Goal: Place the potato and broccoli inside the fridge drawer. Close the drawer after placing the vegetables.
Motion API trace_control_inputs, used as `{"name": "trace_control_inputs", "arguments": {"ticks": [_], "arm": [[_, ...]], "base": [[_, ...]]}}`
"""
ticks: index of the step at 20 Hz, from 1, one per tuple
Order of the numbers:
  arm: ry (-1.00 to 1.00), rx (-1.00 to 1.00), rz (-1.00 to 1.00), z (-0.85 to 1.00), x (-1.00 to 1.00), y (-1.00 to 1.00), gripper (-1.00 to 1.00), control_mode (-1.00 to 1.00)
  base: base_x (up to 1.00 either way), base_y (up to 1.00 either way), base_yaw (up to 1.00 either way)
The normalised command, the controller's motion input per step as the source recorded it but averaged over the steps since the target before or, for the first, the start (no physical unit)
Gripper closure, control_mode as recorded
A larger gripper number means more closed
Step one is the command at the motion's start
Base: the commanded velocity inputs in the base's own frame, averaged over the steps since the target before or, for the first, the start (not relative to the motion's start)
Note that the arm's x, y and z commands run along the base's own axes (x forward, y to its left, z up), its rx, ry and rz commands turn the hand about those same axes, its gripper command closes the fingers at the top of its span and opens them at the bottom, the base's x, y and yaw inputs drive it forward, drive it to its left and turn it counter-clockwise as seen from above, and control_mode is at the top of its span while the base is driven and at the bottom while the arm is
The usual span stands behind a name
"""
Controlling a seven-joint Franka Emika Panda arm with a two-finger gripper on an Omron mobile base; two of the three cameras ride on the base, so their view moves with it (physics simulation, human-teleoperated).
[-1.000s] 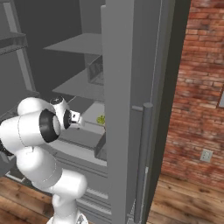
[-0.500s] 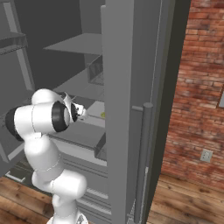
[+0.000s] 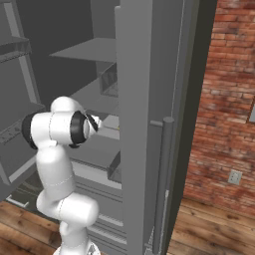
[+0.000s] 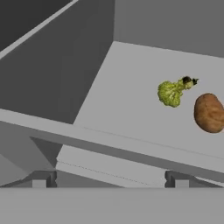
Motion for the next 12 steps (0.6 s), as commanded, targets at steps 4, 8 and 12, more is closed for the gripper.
{"name": "trace_control_inputs", "arguments": {"ticks": [4,8,12], "arm": [[-0.16,0.0,0.0,0.05,0.68,-0.02,-1.0,-1.0],[-0.12,0.0,0.0,0.24,0.83,-0.08,-1.0,-1.0],[-0.05,0.0,0.0,0.42,0.44,-0.02,-1.0,-1.0]], "base": [[0.0,0.0,0.0],[0.0,0.0,0.0],[0.0,0.0,0.0]]}}
